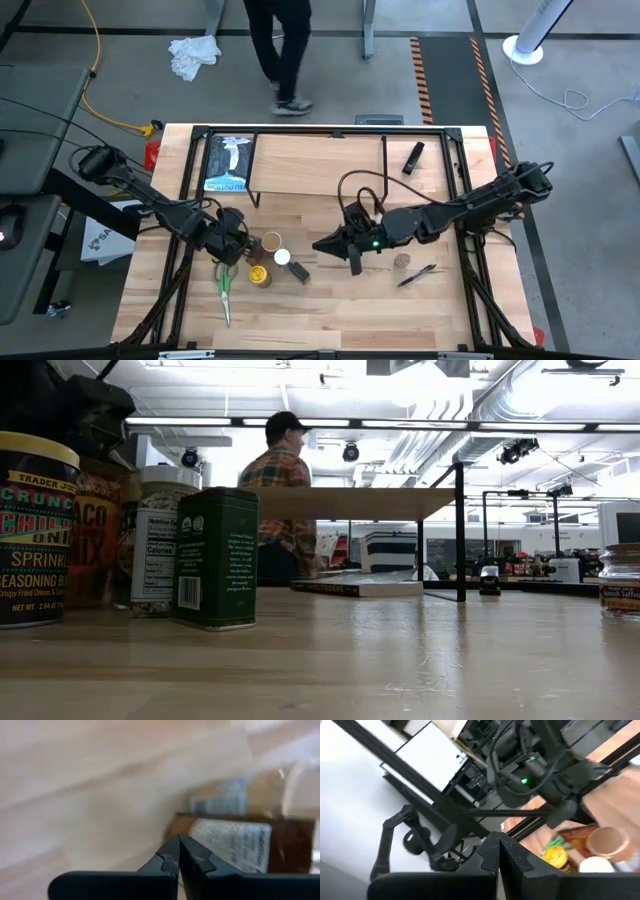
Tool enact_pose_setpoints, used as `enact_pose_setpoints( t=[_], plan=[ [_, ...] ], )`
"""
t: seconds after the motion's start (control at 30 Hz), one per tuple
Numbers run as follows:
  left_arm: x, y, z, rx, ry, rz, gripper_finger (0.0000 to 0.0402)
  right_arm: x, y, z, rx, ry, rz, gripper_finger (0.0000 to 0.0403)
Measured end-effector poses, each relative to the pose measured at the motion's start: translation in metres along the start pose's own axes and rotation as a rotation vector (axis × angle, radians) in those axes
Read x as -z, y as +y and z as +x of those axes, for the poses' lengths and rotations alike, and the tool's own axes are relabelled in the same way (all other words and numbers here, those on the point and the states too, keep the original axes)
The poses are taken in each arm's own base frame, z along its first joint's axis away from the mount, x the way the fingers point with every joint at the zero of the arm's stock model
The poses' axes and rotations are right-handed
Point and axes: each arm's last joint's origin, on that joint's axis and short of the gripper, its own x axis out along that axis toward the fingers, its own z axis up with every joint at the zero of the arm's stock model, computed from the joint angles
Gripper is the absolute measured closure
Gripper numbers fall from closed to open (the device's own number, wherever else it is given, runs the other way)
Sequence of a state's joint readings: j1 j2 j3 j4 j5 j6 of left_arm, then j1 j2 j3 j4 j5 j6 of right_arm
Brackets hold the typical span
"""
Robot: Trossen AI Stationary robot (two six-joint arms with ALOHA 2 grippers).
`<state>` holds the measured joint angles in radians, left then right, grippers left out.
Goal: Shelf spices
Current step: Adjust the seasoning bottles, can and pack, then adjust the shelf
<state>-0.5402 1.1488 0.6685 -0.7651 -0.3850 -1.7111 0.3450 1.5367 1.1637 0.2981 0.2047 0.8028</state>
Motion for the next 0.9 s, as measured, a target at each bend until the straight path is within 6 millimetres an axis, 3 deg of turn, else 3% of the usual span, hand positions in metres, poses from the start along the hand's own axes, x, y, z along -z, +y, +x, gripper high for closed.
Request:
enact_pose_setpoints(
  t=[0.23,0.43,0.7,0.9],
  plan=[
    [-0.018,0.012,-0.025,0.096,-0.224,-0.039,0.0402,-0.016,-0.011,-0.036,0.276,0.074,-0.032,0.0403],
    [-0.032,0.025,-0.042,0.138,-0.417,-0.101,0.0402,-0.014,-0.012,-0.073,0.485,0.128,0.017,0.0403],
    [-0.053,0.022,-0.061,0.181,-0.69,-0.178,0.0402,-0.004,-0.015,-0.087,0.655,0.063,0.08,0.0403],
    [-0.08,0.014,-0.09,0.108,-0.912,-0.163,0.0402,-0.02,-0.025,-0.085,0.749,-0.174,0.113,0.0403]
  ],
)
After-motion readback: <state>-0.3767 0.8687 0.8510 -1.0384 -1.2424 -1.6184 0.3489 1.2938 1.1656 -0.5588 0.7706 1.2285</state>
